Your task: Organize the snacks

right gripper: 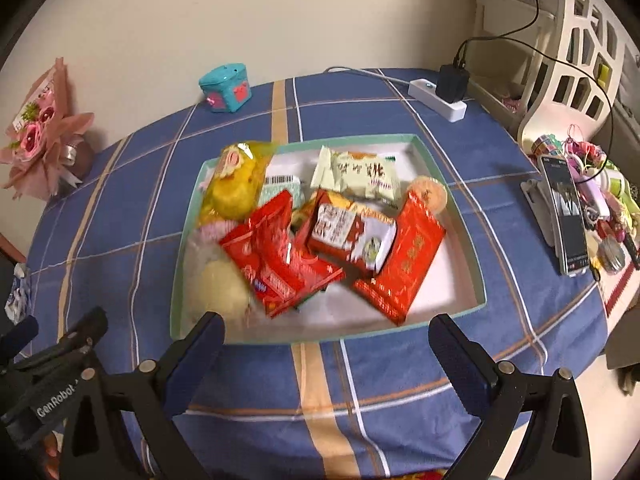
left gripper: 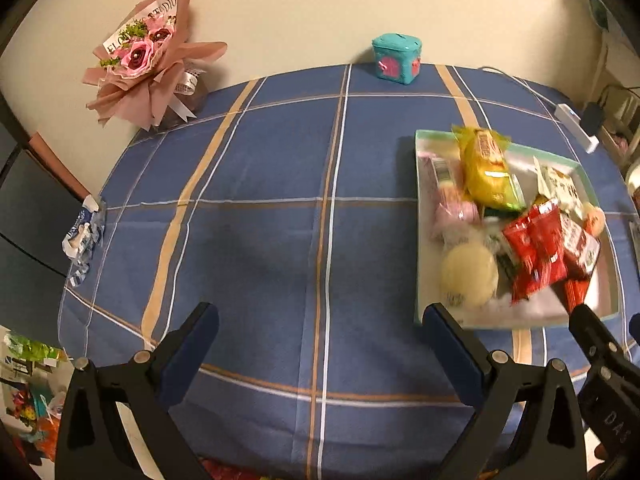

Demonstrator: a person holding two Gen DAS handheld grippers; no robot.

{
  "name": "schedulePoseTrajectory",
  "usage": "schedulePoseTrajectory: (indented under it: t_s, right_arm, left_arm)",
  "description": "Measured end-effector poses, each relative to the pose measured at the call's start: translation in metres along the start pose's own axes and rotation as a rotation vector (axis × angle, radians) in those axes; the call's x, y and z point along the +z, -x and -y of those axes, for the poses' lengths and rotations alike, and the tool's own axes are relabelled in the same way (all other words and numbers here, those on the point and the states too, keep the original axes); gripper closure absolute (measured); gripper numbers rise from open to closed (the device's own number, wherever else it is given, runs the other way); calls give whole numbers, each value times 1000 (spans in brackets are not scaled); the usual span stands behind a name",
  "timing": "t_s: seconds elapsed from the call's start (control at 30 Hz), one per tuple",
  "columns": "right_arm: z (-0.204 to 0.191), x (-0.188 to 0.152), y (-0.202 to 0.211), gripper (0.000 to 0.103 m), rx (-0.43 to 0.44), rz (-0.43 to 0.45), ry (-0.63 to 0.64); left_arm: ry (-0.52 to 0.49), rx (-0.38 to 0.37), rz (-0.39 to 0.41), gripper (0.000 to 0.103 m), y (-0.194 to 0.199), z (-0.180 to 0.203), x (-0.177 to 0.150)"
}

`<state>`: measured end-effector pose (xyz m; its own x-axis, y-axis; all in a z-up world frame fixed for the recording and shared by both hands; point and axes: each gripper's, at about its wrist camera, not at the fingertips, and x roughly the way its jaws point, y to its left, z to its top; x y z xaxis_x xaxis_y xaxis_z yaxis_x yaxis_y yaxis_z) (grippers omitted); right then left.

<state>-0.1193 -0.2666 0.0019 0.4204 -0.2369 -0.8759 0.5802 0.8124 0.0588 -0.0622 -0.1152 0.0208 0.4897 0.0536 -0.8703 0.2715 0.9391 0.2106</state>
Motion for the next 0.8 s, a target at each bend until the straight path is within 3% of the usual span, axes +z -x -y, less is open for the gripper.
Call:
schedulePoseTrajectory:
  t_s: [0.27, 0.8]
  right_arm:
    - [-2, -4, 12, 0, 9, 43, 2]
    - [-13, -2, 11, 0, -2, 32, 42]
  left_arm:
    - [20, 22, 4, 1, 5, -12, -9]
    - [68, 3, 10, 1, 7, -23, -5]
